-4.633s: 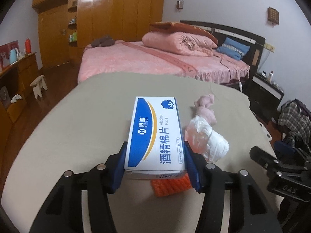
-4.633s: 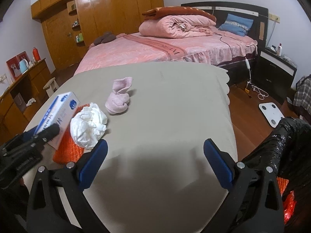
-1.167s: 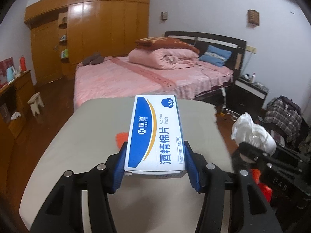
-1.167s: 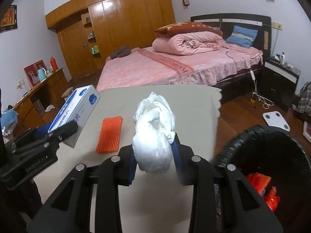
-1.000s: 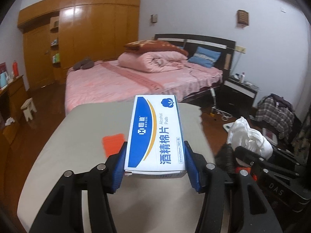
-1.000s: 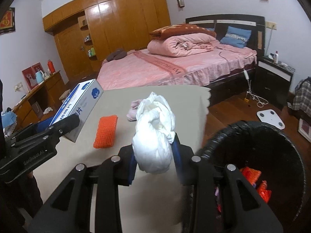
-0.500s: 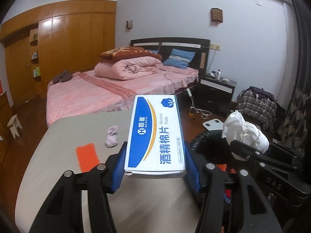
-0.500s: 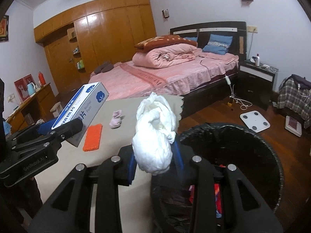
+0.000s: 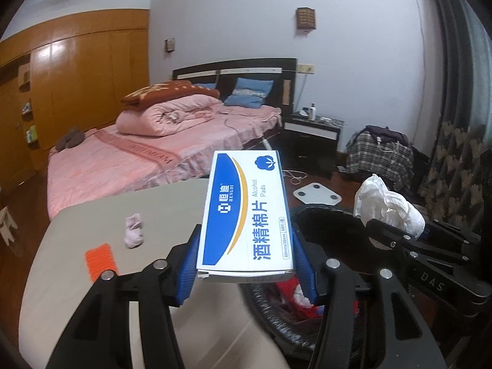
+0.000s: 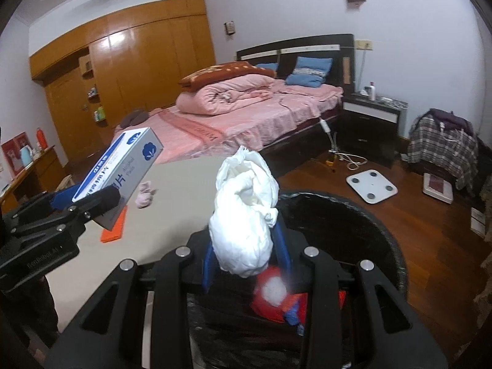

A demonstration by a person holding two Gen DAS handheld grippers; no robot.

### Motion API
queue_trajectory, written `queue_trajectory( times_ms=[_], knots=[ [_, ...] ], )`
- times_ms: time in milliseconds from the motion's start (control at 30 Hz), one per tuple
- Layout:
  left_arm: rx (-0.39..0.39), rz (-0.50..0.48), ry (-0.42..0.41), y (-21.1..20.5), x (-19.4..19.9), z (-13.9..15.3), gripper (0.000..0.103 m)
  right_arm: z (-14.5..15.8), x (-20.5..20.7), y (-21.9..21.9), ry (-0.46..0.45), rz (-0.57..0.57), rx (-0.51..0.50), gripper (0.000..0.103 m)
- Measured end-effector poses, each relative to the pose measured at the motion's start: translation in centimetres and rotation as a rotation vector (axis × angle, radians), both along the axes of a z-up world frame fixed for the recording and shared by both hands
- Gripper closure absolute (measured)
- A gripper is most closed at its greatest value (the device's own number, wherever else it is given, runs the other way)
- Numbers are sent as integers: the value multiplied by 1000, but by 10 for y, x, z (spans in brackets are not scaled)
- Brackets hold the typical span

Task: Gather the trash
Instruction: 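Lift the box and white tissue and carry both over the bin, then open both grippers to drop the box and tissue into the bin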

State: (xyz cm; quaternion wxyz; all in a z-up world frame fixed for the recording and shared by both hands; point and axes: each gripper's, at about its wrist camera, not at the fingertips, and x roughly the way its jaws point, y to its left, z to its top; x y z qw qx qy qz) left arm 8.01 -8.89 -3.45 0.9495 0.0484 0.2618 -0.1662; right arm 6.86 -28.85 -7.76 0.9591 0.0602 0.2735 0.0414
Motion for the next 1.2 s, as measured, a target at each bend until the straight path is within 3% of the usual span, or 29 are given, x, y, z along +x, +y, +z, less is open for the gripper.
queue_trajectory(
  times_ms=[500,1067,1133,1167,1200],
  knots=[
    [9,-165,25,-77,22,-22,49,-31,2,-57,43,-113,-12,70],
    [20,-194,102,-112,65,-49,49,-68,28,-90,114,-150,-9,70],
    [27,-213,114,-116,68,-52,48,-69,28,-92,118,-156,-15,67],
    [28,-230,125,-118,69,-53,48,-70,28,-92,120,-163,-20,61],
    [27,-239,135,-119,72,-53,42,-71,28,-94,121,-170,-25,47]
  ],
)
